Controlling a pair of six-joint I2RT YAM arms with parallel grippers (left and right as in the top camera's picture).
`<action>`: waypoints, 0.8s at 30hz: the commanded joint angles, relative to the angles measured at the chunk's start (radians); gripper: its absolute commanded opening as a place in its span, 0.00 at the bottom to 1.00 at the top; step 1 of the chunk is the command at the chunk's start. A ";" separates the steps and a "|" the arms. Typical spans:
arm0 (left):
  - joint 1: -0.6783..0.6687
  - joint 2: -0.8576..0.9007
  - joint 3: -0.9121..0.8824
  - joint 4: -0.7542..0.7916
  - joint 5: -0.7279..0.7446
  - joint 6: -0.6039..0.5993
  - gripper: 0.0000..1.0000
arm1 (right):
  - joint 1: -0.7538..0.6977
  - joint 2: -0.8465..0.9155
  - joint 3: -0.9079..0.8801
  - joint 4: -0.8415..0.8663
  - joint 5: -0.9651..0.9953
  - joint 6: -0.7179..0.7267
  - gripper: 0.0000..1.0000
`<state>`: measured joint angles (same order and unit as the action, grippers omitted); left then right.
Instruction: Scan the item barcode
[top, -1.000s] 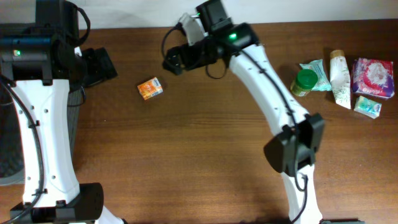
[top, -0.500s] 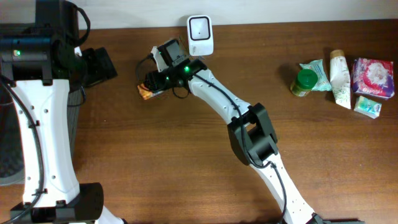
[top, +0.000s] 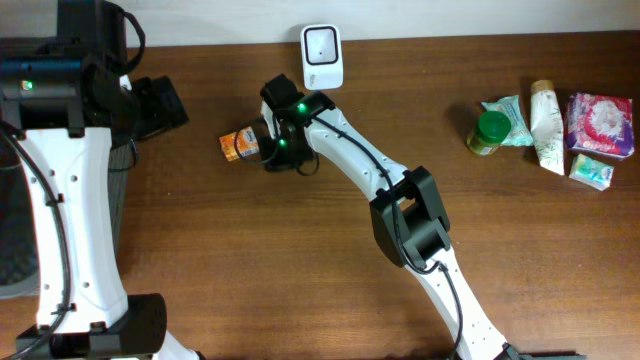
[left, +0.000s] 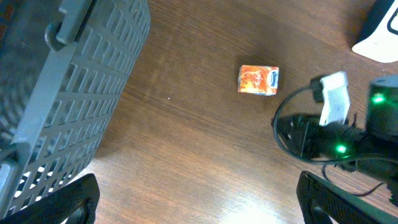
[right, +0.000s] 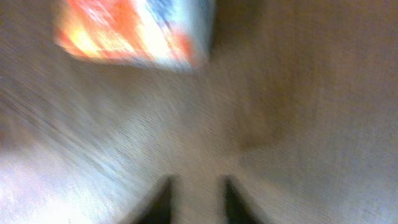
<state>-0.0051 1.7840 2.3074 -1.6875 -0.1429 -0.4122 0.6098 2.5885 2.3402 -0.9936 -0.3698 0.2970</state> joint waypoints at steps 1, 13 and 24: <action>0.002 -0.015 0.003 -0.001 -0.004 -0.006 0.99 | 0.005 -0.057 0.002 0.202 0.014 -0.003 0.54; 0.002 -0.015 0.003 -0.001 -0.004 -0.006 0.99 | 0.072 0.089 -0.014 0.564 0.171 -0.004 0.18; 0.002 -0.015 0.003 -0.001 -0.004 -0.006 0.99 | 0.062 -0.201 0.004 -0.267 0.377 -0.004 0.82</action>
<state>-0.0051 1.7836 2.3074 -1.6878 -0.1429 -0.4122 0.6765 2.4752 2.3486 -1.2648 -0.1524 0.2932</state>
